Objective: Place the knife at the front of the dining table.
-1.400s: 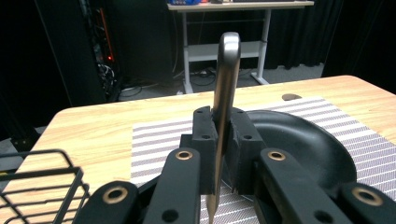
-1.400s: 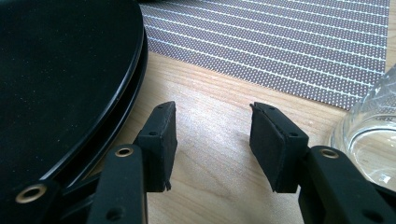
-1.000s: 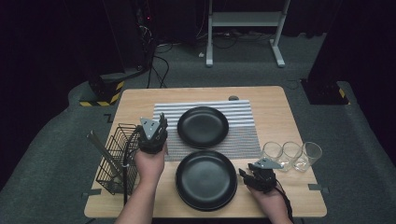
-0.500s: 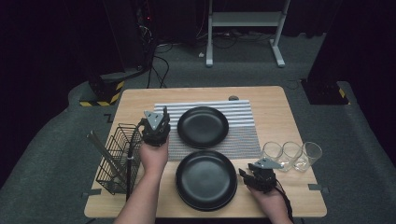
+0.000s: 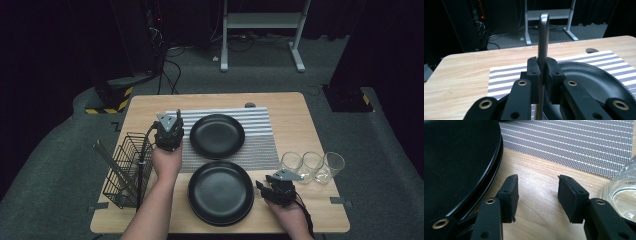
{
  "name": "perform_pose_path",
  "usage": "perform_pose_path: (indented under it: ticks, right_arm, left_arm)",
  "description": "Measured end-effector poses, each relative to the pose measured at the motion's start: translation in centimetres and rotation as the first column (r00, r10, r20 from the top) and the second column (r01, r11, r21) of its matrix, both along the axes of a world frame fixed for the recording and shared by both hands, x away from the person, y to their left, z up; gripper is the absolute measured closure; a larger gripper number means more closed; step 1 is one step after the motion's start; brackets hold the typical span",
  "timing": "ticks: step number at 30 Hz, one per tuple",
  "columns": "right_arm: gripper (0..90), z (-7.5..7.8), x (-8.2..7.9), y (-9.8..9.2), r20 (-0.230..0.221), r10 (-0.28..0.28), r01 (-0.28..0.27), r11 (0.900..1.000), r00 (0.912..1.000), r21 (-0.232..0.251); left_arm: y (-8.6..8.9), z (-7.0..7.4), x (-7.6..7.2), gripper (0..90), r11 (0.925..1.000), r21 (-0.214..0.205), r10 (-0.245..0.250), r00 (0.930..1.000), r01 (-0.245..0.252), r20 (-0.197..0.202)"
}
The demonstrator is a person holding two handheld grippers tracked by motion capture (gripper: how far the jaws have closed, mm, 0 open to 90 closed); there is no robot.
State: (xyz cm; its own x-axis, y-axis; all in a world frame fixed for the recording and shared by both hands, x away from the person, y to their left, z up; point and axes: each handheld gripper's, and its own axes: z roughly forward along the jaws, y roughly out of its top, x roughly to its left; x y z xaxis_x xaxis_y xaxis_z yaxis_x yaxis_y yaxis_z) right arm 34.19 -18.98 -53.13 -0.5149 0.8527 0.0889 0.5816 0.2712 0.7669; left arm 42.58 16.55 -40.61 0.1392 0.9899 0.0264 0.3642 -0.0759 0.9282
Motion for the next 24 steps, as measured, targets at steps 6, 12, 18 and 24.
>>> perform_pose_path:
  ticks: [6,12,18,24]
  right_arm:
    - [50.8,0.0,0.0,0.0,0.001,0.001,-0.001,1.0000,1.0000,-0.001]
    - [50.8,0.0,0.0,0.0,0.002,0.003,-0.003,1.0000,1.0000,-0.002]
    - [50.8,0.0,0.0,0.0,0.003,0.005,-0.005,1.0000,1.0000,-0.002]
    - [50.8,0.0,0.0,0.0,0.003,0.006,-0.006,1.0000,1.0000,0.001]
  left_arm:
    - [0.2,-0.2,0.9,82.6,0.9998,-0.008,0.019,0.9998,-0.019,-0.009]
    - [-0.1,-0.2,1.6,82.8,0.9998,0.003,0.018,0.9993,-0.018,-0.034]
    - [-0.2,-0.4,2.8,82.7,0.9997,-0.002,0.025,0.9976,-0.025,-0.065]
    - [-0.3,-0.6,3.8,82.8,0.9996,0.008,0.028,0.9953,-0.028,-0.092]
